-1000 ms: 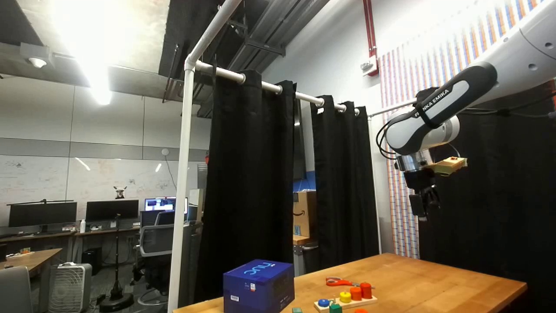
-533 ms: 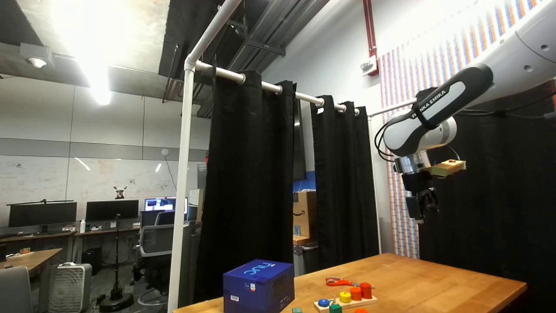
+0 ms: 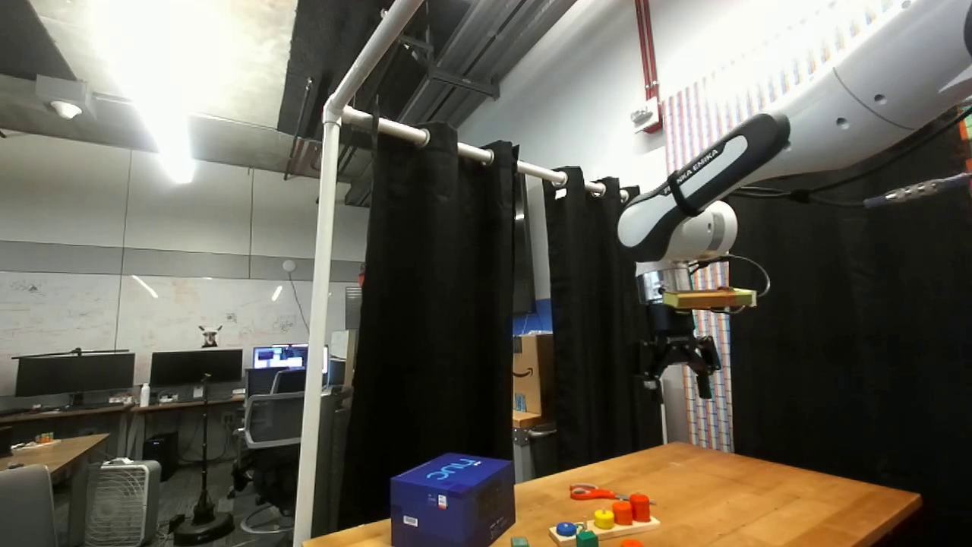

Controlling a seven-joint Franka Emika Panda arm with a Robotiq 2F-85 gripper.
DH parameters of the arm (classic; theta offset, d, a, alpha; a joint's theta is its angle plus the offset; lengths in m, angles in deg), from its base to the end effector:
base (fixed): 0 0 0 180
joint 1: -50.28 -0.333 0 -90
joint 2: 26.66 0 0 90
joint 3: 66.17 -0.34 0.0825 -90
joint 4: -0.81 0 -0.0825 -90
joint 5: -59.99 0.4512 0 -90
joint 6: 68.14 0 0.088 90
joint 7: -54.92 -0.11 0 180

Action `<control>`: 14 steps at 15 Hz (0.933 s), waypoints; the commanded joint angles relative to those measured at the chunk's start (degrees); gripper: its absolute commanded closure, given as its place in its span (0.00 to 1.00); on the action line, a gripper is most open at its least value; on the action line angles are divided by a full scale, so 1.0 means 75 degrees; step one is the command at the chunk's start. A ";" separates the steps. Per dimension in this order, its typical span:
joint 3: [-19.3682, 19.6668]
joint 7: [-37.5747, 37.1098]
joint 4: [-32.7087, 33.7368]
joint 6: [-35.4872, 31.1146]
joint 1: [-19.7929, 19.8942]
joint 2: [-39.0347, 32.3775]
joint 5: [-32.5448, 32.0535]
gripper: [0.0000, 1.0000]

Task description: Remove one orange ring from the right side of the wooden board

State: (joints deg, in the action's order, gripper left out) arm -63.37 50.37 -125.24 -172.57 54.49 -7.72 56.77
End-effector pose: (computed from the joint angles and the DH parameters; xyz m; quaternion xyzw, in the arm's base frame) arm 0.5015 -0.0680 0.5133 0.9953 -0.0916 -0.0239 0.0186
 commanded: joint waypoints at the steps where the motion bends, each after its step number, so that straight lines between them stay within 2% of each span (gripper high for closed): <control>1: -0.0231 -0.1498 0.0954 0.0270 -0.0014 -0.0769 0.0616 0.00; 11: -0.0061 -0.4689 0.1541 -0.0275 0.0212 -0.2078 0.1535 0.00; 14: 0.0053 -0.5570 0.2030 -0.0459 0.0192 -0.2726 0.1956 0.00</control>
State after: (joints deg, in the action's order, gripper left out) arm -63.59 14.75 -115.32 -175.38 55.94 -23.16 68.16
